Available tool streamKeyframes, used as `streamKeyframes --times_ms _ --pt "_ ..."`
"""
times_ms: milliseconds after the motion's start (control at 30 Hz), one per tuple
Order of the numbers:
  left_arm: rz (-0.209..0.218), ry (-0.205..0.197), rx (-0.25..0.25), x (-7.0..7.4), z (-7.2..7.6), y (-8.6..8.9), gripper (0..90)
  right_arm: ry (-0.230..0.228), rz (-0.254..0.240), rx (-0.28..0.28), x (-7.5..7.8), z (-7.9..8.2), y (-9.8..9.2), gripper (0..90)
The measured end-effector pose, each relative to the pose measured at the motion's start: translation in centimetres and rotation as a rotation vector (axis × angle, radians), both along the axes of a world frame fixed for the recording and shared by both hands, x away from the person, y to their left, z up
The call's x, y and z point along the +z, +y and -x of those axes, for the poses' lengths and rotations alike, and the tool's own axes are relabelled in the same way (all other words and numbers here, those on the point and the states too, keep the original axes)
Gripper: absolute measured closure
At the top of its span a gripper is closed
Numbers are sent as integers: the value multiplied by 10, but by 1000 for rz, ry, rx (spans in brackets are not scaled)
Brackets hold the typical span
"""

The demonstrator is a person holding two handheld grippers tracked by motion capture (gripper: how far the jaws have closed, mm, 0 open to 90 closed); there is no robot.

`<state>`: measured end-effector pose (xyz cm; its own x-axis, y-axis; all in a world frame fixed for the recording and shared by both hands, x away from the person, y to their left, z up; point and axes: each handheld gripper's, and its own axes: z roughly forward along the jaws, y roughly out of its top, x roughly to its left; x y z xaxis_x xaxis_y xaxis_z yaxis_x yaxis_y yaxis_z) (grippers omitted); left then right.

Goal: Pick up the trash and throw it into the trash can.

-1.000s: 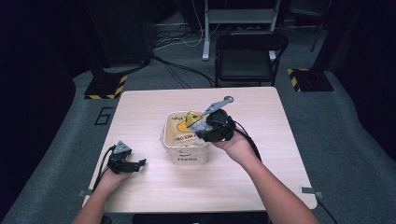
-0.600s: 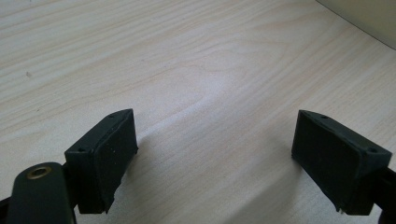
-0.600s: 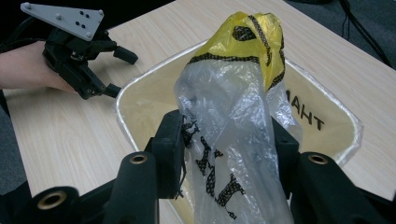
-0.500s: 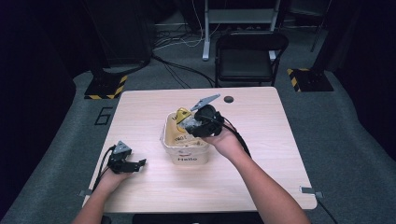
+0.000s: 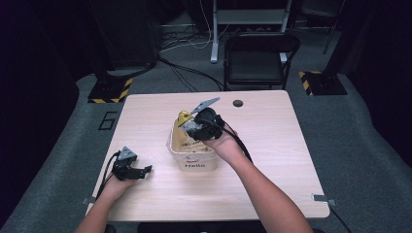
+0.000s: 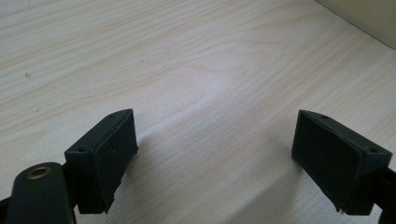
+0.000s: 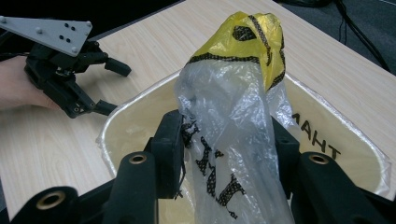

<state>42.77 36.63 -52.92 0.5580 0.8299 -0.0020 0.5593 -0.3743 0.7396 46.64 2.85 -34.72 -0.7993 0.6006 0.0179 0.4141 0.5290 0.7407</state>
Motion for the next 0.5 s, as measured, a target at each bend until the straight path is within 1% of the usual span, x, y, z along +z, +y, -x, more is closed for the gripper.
streamKeyframes --times_ms 167,267,300,333,367,400,467,500 --pt "2 1 -1 0 0 0 139 2 9 -5 -5 -3 5 566" --pt "2 -1 -1 0 0 0 139 -5 20 -1 -8 -5 8 562" --pt "4 0 1 0 0 0 140 3 21 -5 -9 -5 9 559" --pt "-3 0 -4 0 0 0 139 5 22 -6 -10 -5 10 554" --pt "-6 1 -6 0 0 0 139 5 27 -7 -11 -5 11 549" --pt "2 1 -1 0 0 0 139 -5 33 -2 -13 -6 11 539" --pt "1 2 -3 0 0 0 140 4 41 -13 -16 -6 14 517" --pt "7 5 2 0 0 0 139 0 51 -18 -18 -6 15 498"
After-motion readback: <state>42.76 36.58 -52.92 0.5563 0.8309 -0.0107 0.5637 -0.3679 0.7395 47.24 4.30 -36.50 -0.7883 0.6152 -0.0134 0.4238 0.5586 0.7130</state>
